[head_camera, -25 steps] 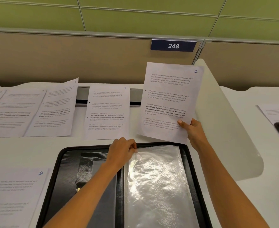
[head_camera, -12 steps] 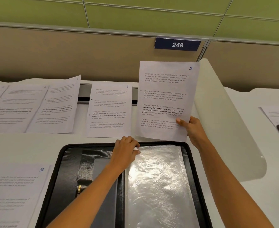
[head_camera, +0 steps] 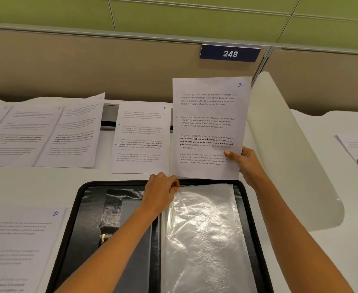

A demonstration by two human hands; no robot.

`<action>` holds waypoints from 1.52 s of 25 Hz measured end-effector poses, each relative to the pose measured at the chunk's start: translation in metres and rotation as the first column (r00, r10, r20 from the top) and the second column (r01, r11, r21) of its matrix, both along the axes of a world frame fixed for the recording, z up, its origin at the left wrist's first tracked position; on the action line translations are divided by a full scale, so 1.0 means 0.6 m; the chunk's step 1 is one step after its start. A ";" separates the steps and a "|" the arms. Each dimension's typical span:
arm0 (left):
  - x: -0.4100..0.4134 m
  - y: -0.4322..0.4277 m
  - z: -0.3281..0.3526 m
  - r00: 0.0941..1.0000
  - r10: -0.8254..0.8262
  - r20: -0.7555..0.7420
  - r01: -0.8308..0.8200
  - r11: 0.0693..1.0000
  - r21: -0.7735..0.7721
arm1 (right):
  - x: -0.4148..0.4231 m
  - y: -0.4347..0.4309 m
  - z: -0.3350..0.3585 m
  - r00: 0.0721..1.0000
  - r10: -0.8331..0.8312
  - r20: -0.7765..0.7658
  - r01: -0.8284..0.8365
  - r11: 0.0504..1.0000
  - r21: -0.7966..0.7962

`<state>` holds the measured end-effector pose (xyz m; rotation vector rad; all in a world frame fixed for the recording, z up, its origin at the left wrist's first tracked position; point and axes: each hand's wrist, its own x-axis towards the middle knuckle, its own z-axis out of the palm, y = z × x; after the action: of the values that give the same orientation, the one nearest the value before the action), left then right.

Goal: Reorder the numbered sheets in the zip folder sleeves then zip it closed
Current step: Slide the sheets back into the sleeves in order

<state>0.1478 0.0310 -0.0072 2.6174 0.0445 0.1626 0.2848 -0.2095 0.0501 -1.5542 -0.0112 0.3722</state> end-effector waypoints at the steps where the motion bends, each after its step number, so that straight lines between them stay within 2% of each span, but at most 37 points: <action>1: -0.002 0.001 0.000 1.000 0.005 0.012 -0.005 1.000 0.008 | 0.000 0.001 0.000 1.000 0.012 0.000 -0.012 1.000 0.001; 5: -0.020 0.001 0.001 0.993 0.030 0.116 -0.035 0.999 0.037 | 0.005 0.007 0.005 0.998 0.067 0.000 -0.067 0.998 -0.017; 12: -0.054 -0.003 -0.009 0.962 0.101 0.253 -0.102 0.995 -0.009 | 0.025 0.013 0.032 0.985 0.171 -0.012 -0.171 0.982 -0.078; 17: -0.067 0.001 -0.012 0.965 0.098 0.242 -0.099 0.995 -0.006 | 0.038 0.026 0.037 0.959 0.278 -0.058 -0.284 0.944 -0.168; 21: -0.071 0.003 -0.017 0.969 0.104 0.226 -0.103 0.995 -0.016 | 0.034 0.040 0.035 0.950 0.311 -0.033 -0.311 0.927 -0.211; 29: -0.065 0.007 -0.013 0.969 0.096 0.228 -0.095 0.995 -0.016 | 0.028 0.048 0.028 0.942 0.323 0.087 -0.268 0.884 -0.382; 38: -0.060 0.007 -0.016 0.965 0.098 0.245 -0.099 0.995 -0.009 | 0.010 0.051 0.024 0.939 0.344 -0.006 -0.327 0.887 -0.325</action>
<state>0.1120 0.0350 -0.0167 2.5798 0.0885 0.5202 0.2907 -0.1791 0.0644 -1.8913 -0.2764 0.6324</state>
